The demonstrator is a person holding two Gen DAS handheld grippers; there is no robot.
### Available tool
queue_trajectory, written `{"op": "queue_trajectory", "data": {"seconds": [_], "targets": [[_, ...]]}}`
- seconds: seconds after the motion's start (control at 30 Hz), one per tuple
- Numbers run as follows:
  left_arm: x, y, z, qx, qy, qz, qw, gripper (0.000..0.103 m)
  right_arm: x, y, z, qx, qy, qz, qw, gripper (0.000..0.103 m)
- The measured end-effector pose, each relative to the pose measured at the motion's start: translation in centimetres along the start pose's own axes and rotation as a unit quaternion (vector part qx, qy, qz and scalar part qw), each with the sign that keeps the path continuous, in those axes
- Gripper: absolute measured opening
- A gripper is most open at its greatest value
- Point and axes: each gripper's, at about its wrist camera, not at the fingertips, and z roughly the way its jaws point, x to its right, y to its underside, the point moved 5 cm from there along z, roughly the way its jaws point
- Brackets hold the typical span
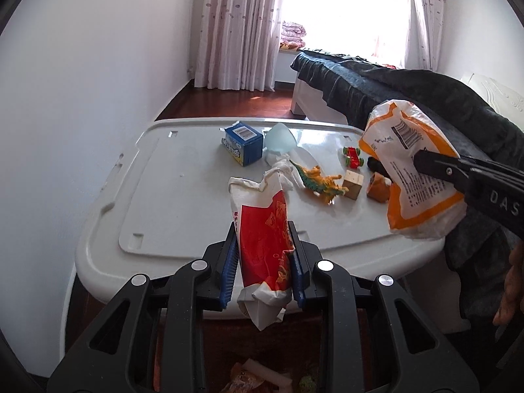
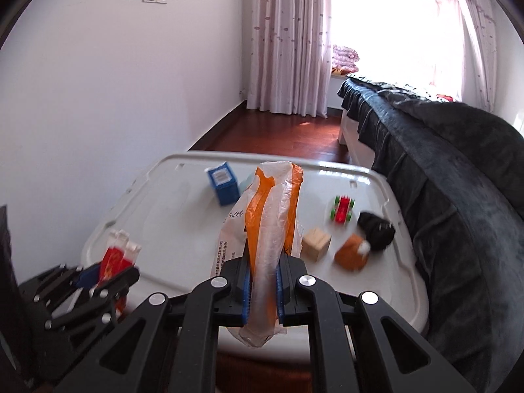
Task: Collect trash
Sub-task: 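Carry the wrapper and snack bag over the bin and open both grippers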
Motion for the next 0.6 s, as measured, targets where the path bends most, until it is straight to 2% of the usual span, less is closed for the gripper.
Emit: {"op": "queue_trajectory", "data": {"seconds": [0.3,0.4,0.6], "targets": [[0.8,5.9,-2.1,-0.053,0.021,0.023,0.9981,0.027,-2.1,10.1,-2.1,-0.091,-0.034,0.013,0.995,0.011],[0.7,7.6,-2.1,-0.076,0.022,0.023,0.9966,0.027,-2.3,13.2,-2.0,-0.123,-0.030,0.015,0.992,0.011],[0.7,10.4,-2.0,-0.112,0.014,0.022,0.9934,0.028,-2.3,16.8,-1.0,-0.180,-0.029,0.026,0.983,0.012]]}}
